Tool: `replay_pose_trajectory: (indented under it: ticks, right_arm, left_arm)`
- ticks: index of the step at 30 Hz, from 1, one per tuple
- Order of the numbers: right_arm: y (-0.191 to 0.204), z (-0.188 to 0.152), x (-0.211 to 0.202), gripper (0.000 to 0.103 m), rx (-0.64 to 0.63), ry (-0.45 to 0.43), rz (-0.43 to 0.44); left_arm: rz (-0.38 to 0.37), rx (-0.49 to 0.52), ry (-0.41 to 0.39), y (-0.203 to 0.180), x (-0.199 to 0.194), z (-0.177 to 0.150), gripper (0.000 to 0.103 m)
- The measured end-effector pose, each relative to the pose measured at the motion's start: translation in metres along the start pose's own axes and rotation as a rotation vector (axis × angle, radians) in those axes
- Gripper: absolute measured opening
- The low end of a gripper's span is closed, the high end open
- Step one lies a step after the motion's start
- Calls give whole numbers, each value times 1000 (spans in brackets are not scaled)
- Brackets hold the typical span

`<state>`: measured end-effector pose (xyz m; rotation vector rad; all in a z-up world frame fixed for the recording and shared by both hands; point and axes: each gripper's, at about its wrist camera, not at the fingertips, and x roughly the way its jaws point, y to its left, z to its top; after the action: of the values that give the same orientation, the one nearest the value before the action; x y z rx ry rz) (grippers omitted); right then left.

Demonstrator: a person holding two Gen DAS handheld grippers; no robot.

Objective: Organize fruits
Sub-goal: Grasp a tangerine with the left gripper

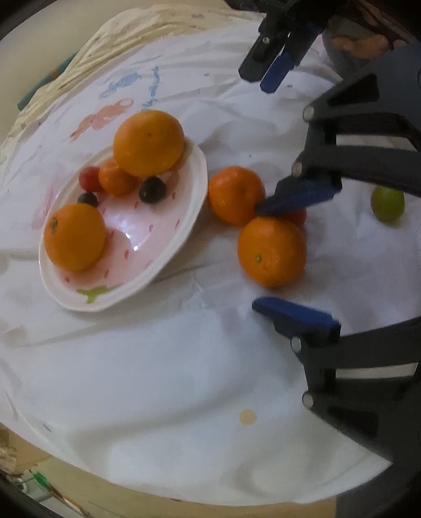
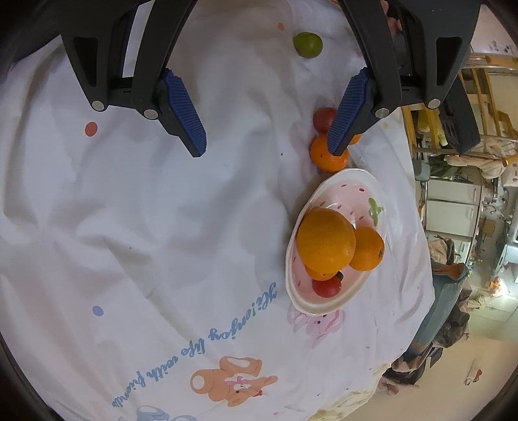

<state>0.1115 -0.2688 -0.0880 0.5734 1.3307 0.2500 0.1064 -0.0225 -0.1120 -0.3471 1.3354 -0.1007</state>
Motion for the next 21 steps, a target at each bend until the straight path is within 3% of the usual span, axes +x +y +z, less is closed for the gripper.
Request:
replay_pose_trajectory:
  ticks: [8,13,17,18,21]
  right_arm:
    - [5,-1,7,80,-28,22,-18]
    - [13,-4,13,80,-56,51,-38]
    - [28,-12,26,80,-104,106,-48]
    - [32,-14,29,79,-117,119,-43]
    - [54,-20,39,61,-209,136,-59]
  left_arm:
    - [36,41,0,-3,-9,-2,38]
    - [169,18,-82,7,-32,1,38]
    - [152,-51,-126,23,-52,7,38]
    - [153,-60,-136,26,-55,8,38]
    - [138,-80,-143,35,-61,8,38]
